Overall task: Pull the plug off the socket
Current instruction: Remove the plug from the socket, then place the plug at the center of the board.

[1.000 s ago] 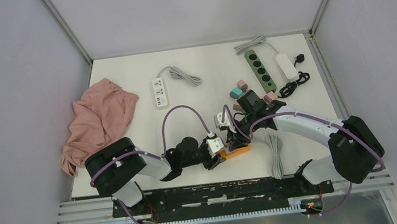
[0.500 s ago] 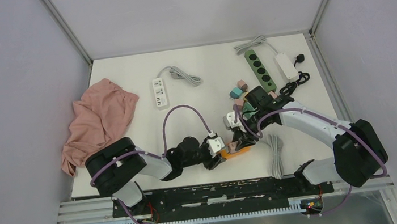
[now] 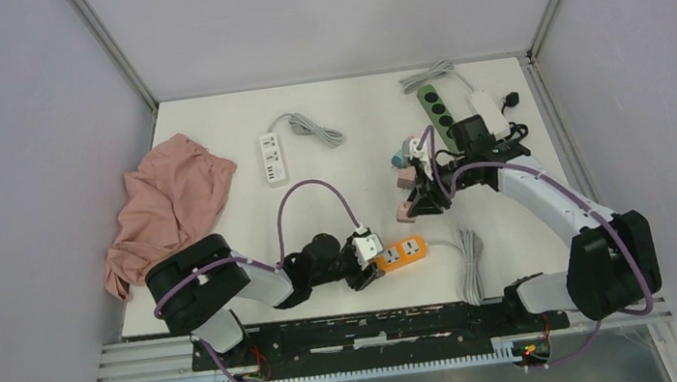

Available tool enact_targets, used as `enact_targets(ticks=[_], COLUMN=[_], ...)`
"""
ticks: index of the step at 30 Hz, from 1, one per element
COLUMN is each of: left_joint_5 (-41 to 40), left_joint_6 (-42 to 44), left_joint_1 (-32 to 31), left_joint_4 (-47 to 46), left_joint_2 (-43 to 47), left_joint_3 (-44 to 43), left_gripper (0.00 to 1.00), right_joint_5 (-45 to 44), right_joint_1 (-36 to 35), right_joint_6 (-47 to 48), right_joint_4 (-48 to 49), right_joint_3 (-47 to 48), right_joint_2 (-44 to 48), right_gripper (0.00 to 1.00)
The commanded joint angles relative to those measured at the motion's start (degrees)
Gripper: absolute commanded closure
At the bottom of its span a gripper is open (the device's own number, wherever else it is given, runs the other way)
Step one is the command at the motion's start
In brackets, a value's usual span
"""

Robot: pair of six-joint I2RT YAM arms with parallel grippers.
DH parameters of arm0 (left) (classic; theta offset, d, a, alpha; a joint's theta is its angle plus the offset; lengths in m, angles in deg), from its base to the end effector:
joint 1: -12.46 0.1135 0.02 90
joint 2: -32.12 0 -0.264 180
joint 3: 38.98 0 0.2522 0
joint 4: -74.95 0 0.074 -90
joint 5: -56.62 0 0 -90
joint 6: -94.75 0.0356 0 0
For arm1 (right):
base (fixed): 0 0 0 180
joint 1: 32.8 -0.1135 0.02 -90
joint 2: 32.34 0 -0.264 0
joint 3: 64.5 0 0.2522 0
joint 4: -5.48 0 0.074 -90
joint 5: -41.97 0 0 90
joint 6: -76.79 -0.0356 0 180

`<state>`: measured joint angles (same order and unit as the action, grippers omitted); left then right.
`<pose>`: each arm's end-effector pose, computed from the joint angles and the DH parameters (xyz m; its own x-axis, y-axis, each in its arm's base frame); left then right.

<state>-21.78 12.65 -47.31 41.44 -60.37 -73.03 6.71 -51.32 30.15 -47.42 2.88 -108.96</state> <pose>0.1258 -0.2301 0.1165 -0.0813 0.4069 -0.9099 0.9584 0.2824 0.0407 0.2297 0.1076 0.2462 -0.2352 -0.4968 -0.8354 -0.9719 0.1171 0.2040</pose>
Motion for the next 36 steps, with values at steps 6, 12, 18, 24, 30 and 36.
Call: enact_targets(ticks=[6, 12, 18, 24, 30, 36], left_joint_5=[-3.7, -2.5, -2.2, -2.5, -4.5, -5.7], left_joint_6=[-5.6, -5.8, -5.7, -6.2, -9.0, -11.1], left_joint_1=[-0.1, 0.0, 0.0, 0.0, 0.0, 0.0], left_joint_4=[-3.6, -4.1, -4.1, -3.8, -0.6, 2.6], left_joint_2=[2.6, 4.5, 6.3, 9.9, 16.3, 23.0], left_joint_3=[0.4, 1.3, 2.0, 2.8, 2.8, 2.7], left_gripper=[0.45, 0.37, 0.35, 0.35, 0.35, 0.35], right_joint_5=[-0.3, -14.5, -21.1, -22.2, -20.7, -18.2], right_joint_1=[15.4, 24.0, 26.1, 26.0, 25.8, 25.5], right_joint_6=[-37.1, -60.8, -68.2, -71.6, -71.2, -69.5], right_joint_4=[25.5, 39.3, 43.3, 45.8, 45.6, 43.8], right_joint_3=[-2.2, -7.2, -9.1, -7.9, -5.7, -3.9], right_joint_2=[2.3, 1.2, -0.7, -7.3, -11.8, -14.6], right_gripper=[0.99, 0.98, 0.95, 0.88, 0.82, 0.66])
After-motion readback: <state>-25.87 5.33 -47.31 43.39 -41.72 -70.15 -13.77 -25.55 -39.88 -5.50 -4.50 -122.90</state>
